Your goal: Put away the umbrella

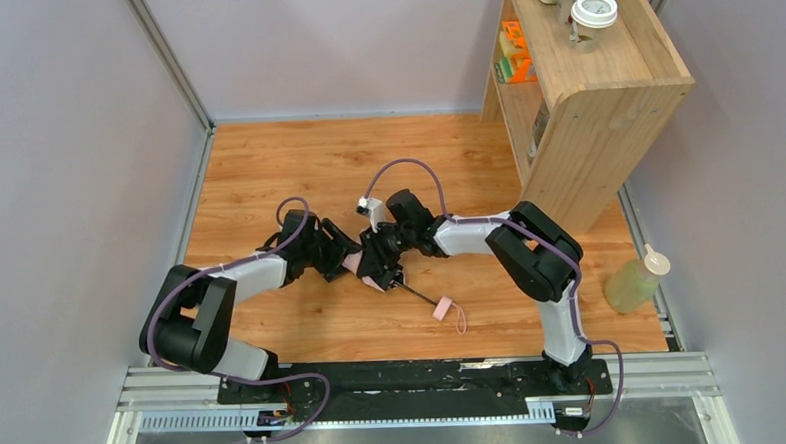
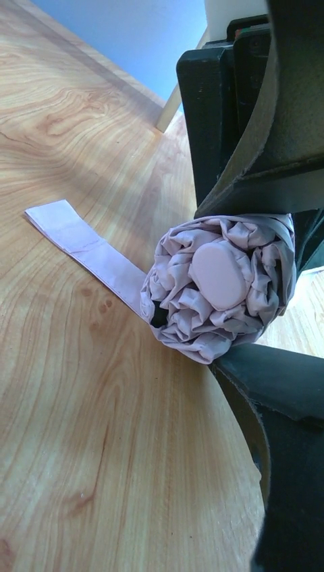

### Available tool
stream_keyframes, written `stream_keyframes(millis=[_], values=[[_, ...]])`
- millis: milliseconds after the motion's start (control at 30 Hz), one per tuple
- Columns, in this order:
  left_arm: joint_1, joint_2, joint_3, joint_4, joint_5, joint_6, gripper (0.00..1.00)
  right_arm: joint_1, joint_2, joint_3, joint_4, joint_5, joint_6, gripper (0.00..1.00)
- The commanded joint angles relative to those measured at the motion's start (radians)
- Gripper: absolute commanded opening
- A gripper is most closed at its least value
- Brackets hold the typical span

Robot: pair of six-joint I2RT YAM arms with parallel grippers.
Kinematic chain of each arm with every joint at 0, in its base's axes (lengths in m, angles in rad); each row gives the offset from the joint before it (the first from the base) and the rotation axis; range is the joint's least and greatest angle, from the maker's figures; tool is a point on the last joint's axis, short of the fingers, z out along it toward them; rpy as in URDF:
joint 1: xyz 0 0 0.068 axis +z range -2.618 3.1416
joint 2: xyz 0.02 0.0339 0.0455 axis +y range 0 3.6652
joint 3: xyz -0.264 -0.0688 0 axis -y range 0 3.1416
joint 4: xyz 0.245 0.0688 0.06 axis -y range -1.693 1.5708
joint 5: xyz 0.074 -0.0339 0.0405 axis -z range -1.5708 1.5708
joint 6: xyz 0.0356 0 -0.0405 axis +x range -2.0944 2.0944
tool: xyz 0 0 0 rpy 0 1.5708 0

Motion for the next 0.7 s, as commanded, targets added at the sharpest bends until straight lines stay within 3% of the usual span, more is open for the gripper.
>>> stream_keyframes(millis=[0, 133, 167, 267, 300, 333, 433, 533, 667], values=[[-0.007, 0.104, -0.051, -0.158, -0.055, 0.083, 0.67, -0.005, 0.036, -0.016, 0.122, -0.079, 0.038, 0.0], [-0.007, 0.139, -0.092, -0.044, -0.014, 0.067, 0.32, -0.003, 0.027, -0.014, 0.101, -0.098, 0.009, 0.0], [-0.006, 0.138, -0.1, -0.001, -0.009, 0.055, 0.18, -0.003, 0.024, -0.01, 0.078, -0.096, 0.003, 0.0], [-0.006, 0.121, -0.112, 0.016, -0.005, 0.047, 0.04, -0.003, 0.013, -0.011, 0.035, -0.044, 0.012, 0.02], [-0.006, 0.1, -0.113, 0.013, -0.014, 0.044, 0.0, -0.003, 0.011, -0.007, 0.004, -0.021, 0.021, 0.1], [-0.006, 0.092, -0.123, 0.015, -0.021, 0.041, 0.0, -0.003, 0.007, -0.004, -0.039, 0.014, 0.03, 0.27], [-0.006, 0.044, -0.13, -0.005, -0.058, 0.05, 0.0, -0.005, -0.025, -0.027, -0.096, 0.074, 0.041, 0.6], [0.003, 0.029, -0.132, -0.013, -0.063, 0.058, 0.0, 0.001, -0.079, -0.082, -0.143, 0.137, 0.02, 0.75], [0.005, 0.017, -0.123, -0.026, -0.069, 0.067, 0.0, 0.023, -0.116, -0.108, -0.209, 0.233, -0.045, 0.83]])
